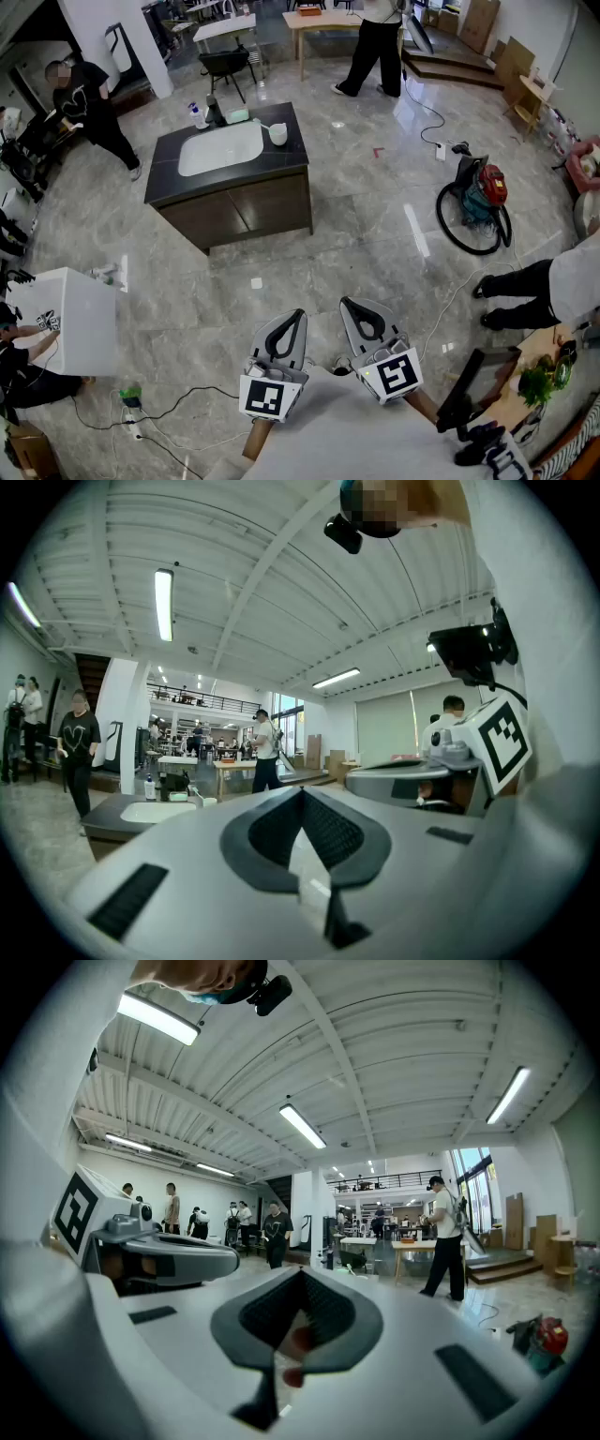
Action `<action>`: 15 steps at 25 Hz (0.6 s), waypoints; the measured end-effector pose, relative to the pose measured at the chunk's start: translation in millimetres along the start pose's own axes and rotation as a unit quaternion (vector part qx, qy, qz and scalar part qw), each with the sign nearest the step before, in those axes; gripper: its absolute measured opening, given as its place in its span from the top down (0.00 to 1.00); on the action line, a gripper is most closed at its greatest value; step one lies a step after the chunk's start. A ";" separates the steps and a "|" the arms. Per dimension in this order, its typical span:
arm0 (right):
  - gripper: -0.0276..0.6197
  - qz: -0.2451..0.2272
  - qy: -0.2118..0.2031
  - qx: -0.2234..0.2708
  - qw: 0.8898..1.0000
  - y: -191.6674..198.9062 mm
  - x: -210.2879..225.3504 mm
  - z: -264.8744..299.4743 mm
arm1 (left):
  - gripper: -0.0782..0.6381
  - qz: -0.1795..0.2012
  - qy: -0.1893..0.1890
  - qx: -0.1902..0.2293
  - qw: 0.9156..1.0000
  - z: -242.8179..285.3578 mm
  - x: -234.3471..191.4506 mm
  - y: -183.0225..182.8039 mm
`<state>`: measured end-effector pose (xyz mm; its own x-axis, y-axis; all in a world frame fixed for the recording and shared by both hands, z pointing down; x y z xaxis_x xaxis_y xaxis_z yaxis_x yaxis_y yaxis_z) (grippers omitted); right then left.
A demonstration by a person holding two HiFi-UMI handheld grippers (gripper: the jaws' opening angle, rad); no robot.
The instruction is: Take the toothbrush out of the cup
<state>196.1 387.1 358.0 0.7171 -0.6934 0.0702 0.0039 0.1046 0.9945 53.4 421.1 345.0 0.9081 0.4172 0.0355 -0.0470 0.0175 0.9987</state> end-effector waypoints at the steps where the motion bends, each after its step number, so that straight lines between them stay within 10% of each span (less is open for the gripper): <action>1: 0.95 -0.001 0.000 -0.001 1.000 -0.1 -0.1 0.0 | 0.88 0.000 -0.001 0.000 1.000 -0.3 -0.3 -0.4; 15: 0.95 -0.006 -0.001 0.000 1.000 -0.7 -0.7 0.5 | 0.88 -0.003 -0.003 -0.002 1.000 -1.2 -1.9 -1.2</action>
<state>195.2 387.2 357.3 0.7160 -0.6957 0.0586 0.0126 0.0967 0.9952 51.2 421.5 343.7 0.9113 0.4107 0.0294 -0.0427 0.0232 0.9988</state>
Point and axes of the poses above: the fingertips, and each gripper's own axes: z forward along the fingers, x to its right, y out of its underside, the point moved 7 cm from there along -z, backward along the fingers, and after that the axes turned 4 degrees about z, right-handed, at the moved point
